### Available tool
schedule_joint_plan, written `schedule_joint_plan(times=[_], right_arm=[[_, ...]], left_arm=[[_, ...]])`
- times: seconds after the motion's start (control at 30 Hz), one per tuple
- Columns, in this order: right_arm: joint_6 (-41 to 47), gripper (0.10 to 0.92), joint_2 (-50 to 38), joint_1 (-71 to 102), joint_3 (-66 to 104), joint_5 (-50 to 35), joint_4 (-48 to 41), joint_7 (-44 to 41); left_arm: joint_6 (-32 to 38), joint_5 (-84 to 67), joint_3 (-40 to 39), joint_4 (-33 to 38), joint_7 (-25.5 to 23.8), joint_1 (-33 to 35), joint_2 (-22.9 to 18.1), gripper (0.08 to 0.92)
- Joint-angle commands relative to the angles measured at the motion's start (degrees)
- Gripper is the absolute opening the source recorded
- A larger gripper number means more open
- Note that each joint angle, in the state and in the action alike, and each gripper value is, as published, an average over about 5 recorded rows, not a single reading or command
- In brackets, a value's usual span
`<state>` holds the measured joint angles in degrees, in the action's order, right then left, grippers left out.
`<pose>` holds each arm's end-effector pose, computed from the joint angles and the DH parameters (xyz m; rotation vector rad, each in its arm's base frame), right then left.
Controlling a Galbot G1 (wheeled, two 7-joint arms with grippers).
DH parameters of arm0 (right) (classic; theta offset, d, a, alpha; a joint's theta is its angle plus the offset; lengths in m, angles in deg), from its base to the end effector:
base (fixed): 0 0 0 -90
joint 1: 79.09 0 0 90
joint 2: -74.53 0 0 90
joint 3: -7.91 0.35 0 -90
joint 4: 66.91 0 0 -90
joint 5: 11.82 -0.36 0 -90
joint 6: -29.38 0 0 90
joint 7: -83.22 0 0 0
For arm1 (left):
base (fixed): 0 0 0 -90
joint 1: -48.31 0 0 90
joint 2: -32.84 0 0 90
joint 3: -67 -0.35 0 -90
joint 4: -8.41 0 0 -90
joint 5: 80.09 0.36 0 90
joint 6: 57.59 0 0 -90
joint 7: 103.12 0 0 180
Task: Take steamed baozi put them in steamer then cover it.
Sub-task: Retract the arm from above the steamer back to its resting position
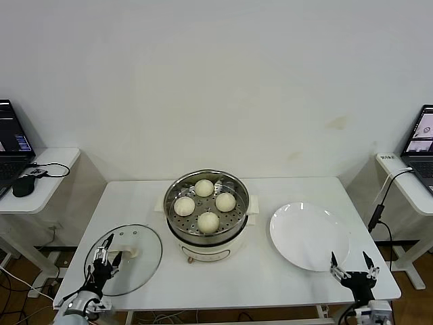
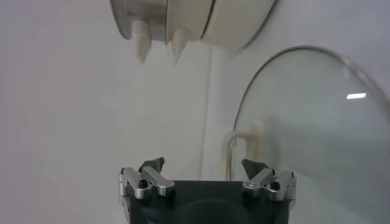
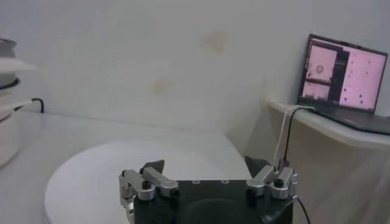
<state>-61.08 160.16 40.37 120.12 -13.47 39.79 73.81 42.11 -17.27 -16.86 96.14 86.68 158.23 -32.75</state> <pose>0.1619 -0.1487 -0.3624 -0.2442 -2.9134 0.2606 0.2287 0.1856 -0.4188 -0.2187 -2.2217 -2.0879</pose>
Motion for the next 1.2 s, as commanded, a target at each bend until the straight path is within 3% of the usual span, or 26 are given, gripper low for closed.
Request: schedule_joint_plan(times=[0.03, 0.53, 1.2], right_arm=[[-0.3, 0.823, 0.4, 0.3, 0.0, 0.9, -1.3, 0.0], [-0.8, 0.823, 0.7, 0.5, -0.8, 2.5, -2.2, -0.3], [-1.0, 0.823, 0.8, 0.7, -1.5, 3.6, -2.6, -0.6]], left_arm=[[-0.4, 0.4, -0.8, -2.7, -0.5, -3.7, 0.8, 0.823], [-0.9, 0.3, -1.4, -4.4, -1.0, -5.6, 0.3, 0.803], [-0.3, 0.0, -1.5, -4.7, -0.2, -4.7, -0.6, 0.255]])
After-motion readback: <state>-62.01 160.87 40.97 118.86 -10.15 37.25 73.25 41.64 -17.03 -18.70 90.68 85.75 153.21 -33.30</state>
